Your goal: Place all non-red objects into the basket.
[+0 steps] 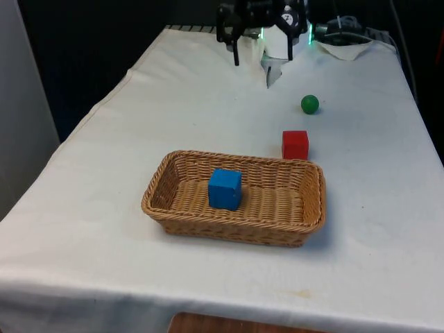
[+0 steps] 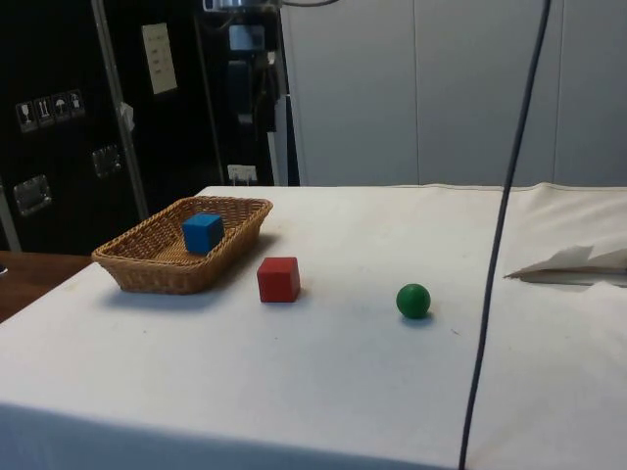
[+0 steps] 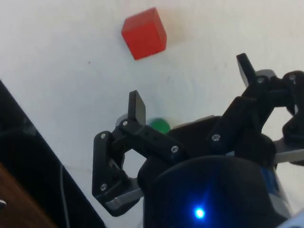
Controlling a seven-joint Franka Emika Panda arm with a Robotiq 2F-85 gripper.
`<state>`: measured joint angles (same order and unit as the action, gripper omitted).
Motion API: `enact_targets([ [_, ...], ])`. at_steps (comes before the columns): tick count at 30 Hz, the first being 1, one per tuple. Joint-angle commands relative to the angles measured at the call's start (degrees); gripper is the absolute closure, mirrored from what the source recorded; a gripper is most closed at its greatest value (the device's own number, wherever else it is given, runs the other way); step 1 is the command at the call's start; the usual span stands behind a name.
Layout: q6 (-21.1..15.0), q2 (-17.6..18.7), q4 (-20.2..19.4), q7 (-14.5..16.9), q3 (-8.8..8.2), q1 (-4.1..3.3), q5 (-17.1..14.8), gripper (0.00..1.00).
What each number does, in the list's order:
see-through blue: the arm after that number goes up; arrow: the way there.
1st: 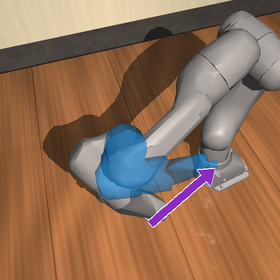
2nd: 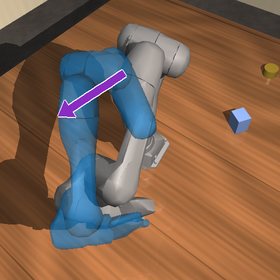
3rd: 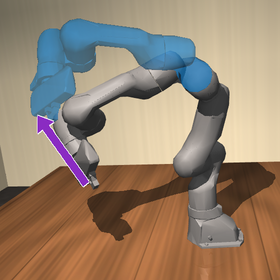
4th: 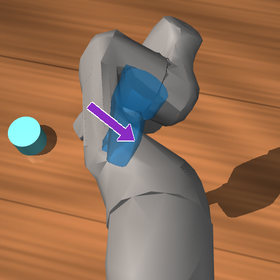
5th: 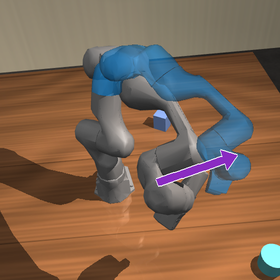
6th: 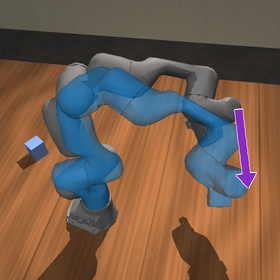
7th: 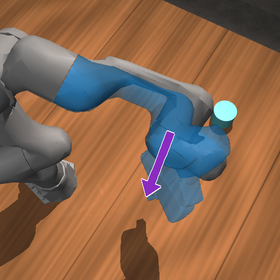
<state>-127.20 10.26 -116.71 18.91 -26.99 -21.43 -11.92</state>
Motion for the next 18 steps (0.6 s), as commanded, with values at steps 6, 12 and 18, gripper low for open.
enact_targets([
  [6, 0.23, -4.18, -3.44, -3.09, 1.20, -0.34, 3.38, 0.00],
  [12, 0.92, -7.68, -6.30, -5.33, 2.52, -0.23, 5.90, 0.00],
  [18, 1.32, -10.71, -9.00, -7.39, 3.61, -0.11, 8.31, 0.00],
])
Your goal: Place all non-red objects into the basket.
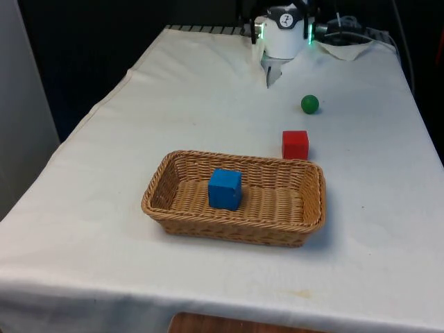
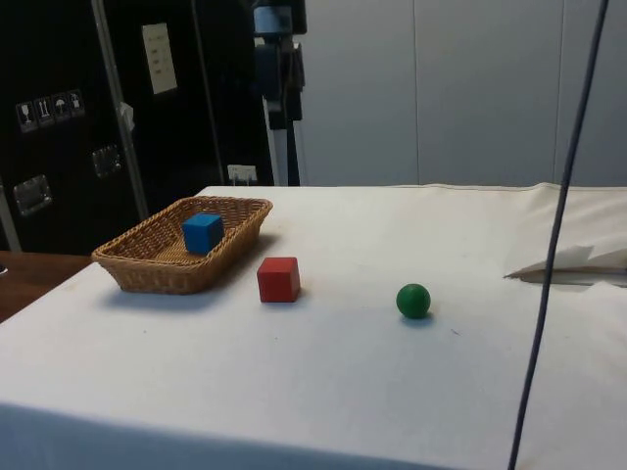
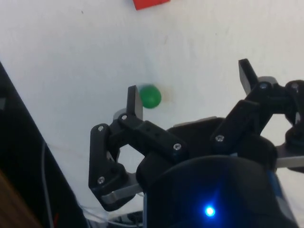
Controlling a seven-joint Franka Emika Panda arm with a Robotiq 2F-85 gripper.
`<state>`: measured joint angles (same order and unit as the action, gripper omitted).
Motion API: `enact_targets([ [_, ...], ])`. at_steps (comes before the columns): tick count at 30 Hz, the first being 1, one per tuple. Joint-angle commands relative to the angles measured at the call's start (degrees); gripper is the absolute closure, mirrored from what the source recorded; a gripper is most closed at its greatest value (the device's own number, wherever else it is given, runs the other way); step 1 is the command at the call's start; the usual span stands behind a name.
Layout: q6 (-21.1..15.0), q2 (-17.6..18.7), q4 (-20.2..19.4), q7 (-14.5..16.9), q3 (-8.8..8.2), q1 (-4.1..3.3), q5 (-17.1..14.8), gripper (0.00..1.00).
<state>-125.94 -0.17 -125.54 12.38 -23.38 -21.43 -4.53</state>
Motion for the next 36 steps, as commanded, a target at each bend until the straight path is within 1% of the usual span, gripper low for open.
enact_targets([
  [1, 0.06, -0.80, -0.69, -1.26, 0.17, -0.11, 1.38, 0.00],
  [5, -0.06, -2.98, -2.86, -3.09, 1.03, -0.06, 3.55, 0.00],
  [6, 0.00, -2.75, -2.69, -2.23, 1.03, 0.00, 2.64, 0.00],
  [7, -0.06, -3.32, -3.27, -3.50, 1.26, 0.00, 4.01, 0.00],
  [11, -0.17, -3.90, -3.78, -5.27, 2.35, -0.11, 5.39, 0.00],
  [12, -0.17, -3.78, -3.72, -6.07, 2.98, -0.11, 5.84, 0.00],
  [13, 0.00, -4.01, -3.84, -4.98, 2.69, 0.00, 4.93, 0.00],
  [14, -0.17, -3.78, -3.72, -6.42, 3.27, -0.11, 5.96, 0.00],
  [18, -0.40, -4.76, -4.76, -7.68, 4.35, 0.00, 6.76, 0.00],
  [20, -0.57, -5.44, -5.56, -8.08, 4.64, 0.06, 7.10, 0.00],
  [21, 0.00, -4.41, -4.53, -6.99, 4.47, 0.00, 5.90, 0.00],
  [22, -0.63, -5.79, -5.90, -8.25, 4.81, 0.06, 7.22, 0.00],
  [26, -1.03, -7.39, -7.68, -9.00, 5.33, 0.11, 7.91, 0.00],
  [27, -1.20, -8.31, -8.65, -9.40, 5.61, 0.11, 8.31, 0.00],
  [29, -1.43, -9.11, -9.68, -9.74, 5.84, 0.11, 8.54, 0.00],
  [30, -0.63, -8.71, -9.11, -8.82, 5.67, 0.00, 7.56, 0.00],
  [31, -1.72, -9.57, -10.26, -9.91, 5.96, 0.17, 8.65, 0.00],
  [36, -3.78, -11.92, -13.92, -10.60, 6.53, 0.17, 9.17, 0.00],
])
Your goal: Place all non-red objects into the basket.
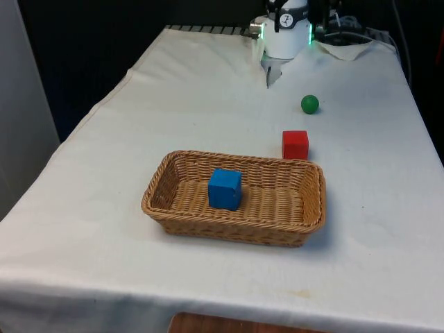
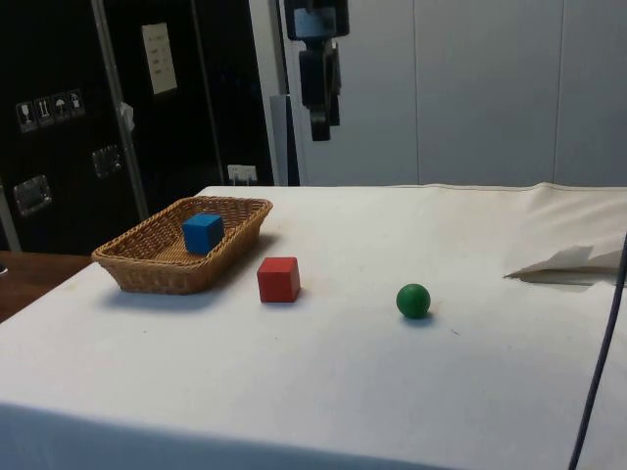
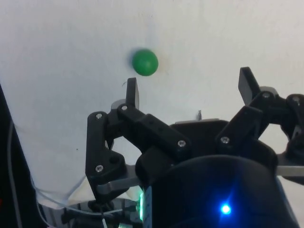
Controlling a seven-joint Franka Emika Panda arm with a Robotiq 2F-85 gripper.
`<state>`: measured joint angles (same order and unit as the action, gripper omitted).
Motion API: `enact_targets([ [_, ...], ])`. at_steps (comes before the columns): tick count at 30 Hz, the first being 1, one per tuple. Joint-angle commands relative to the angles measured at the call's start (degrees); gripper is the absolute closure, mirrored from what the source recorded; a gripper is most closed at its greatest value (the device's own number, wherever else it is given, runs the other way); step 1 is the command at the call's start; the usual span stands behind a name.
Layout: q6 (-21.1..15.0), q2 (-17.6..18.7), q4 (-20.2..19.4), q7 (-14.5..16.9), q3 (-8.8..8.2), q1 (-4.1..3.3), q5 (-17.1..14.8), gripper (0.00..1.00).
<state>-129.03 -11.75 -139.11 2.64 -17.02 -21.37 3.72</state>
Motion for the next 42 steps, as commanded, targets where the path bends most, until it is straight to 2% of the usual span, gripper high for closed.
enact_targets([
  [1, -1.15, -0.74, -1.09, -0.97, 0.29, 0.17, 0.92, 0.00],
  [2, -0.46, -0.34, -0.63, -0.06, 0.06, 0.00, 0.00, 0.00],
  [3, -1.66, -1.15, -1.83, -0.97, 0.34, 0.17, 0.92, 0.00],
  [10, -6.30, -3.90, -7.91, -1.20, 0.80, 0.29, 0.92, 0.00],
  [11, -5.10, -3.44, -6.99, -0.23, 0.52, 0.00, 0.00, 0.00],
  [12, -7.68, -4.53, -9.51, -1.15, 0.92, 0.29, 0.86, 0.00],
  [18, -11.69, -6.02, -13.98, -1.09, 1.15, 0.11, 0.34, 0.00],
  [19, -10.83, -5.56, -13.29, -0.29, 0.86, 0.00, 0.00, 0.00],
  [21, -13.64, -6.70, -16.10, -1.09, 1.38, 0.06, 0.11, 0.00],
  [26, -16.96, -7.56, -19.77, -0.86, 1.49, 0.06, -0.17, 0.00],
  [28, -18.91, -7.45, -21.49, -0.92, 1.60, 0.00, -0.11, 0.00],
  [29, -18.33, -7.39, -21.26, -0.46, 1.43, 0.00, -0.17, 0.00],
  [36, -24.24, -6.19, -25.44, -1.20, 2.29, -0.40, -0.74, 0.00],
  [37, -23.49, -6.42, -25.38, -0.74, 2.23, -0.06, -0.40, 0.00],
  [38, -24.98, -5.90, -25.84, -1.32, 2.46, -0.52, -0.97, 0.00],
  [42, -27.79, -4.41, -27.22, -1.49, 3.55, -0.80, -2.35, 0.00],
])
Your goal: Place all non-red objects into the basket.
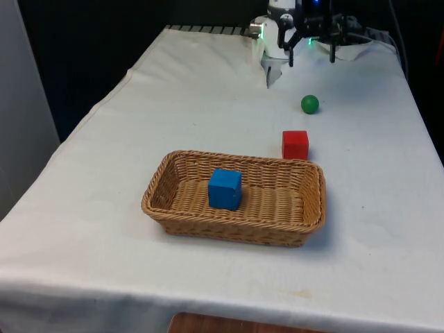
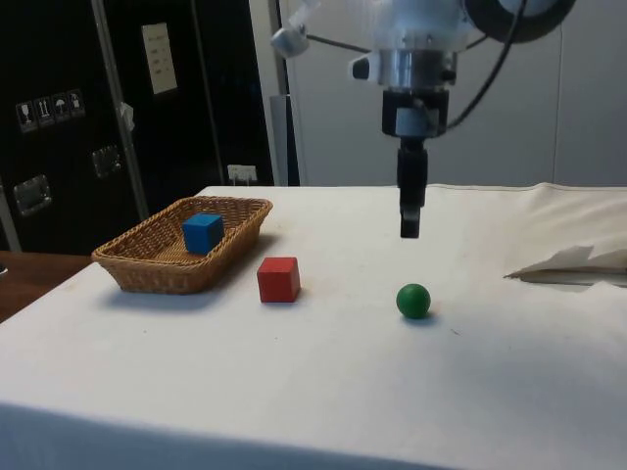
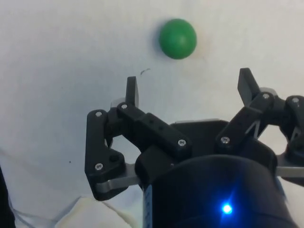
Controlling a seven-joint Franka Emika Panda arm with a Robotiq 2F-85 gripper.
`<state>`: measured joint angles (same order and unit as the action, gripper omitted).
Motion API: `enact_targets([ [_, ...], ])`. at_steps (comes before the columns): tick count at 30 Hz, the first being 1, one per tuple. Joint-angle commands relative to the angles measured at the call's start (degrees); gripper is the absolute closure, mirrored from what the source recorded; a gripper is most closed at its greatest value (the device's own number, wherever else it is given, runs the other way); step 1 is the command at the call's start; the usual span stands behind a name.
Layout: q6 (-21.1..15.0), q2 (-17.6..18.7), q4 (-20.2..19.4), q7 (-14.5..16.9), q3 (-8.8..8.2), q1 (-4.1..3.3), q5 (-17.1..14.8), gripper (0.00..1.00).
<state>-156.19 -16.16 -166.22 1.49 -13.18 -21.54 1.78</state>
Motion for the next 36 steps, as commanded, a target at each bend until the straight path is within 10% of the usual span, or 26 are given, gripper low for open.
enact_targets([
  [1, -1.95, 0.92, -0.52, -0.29, 0.40, -0.69, -1.32, 0.00],
  [11, -7.79, 6.13, -1.43, 0.23, 3.32, -0.92, -5.44, 0.00],
  [12, -6.93, 6.02, -1.26, 0.00, 3.55, -0.11, -4.35, 0.00],
  [14, -8.71, 7.22, -1.38, 0.17, 3.72, -0.86, -5.73, 0.00],
  [36, -18.05, 17.59, -0.57, 0.46, 4.47, 0.06, -5.73, 0.00],
])
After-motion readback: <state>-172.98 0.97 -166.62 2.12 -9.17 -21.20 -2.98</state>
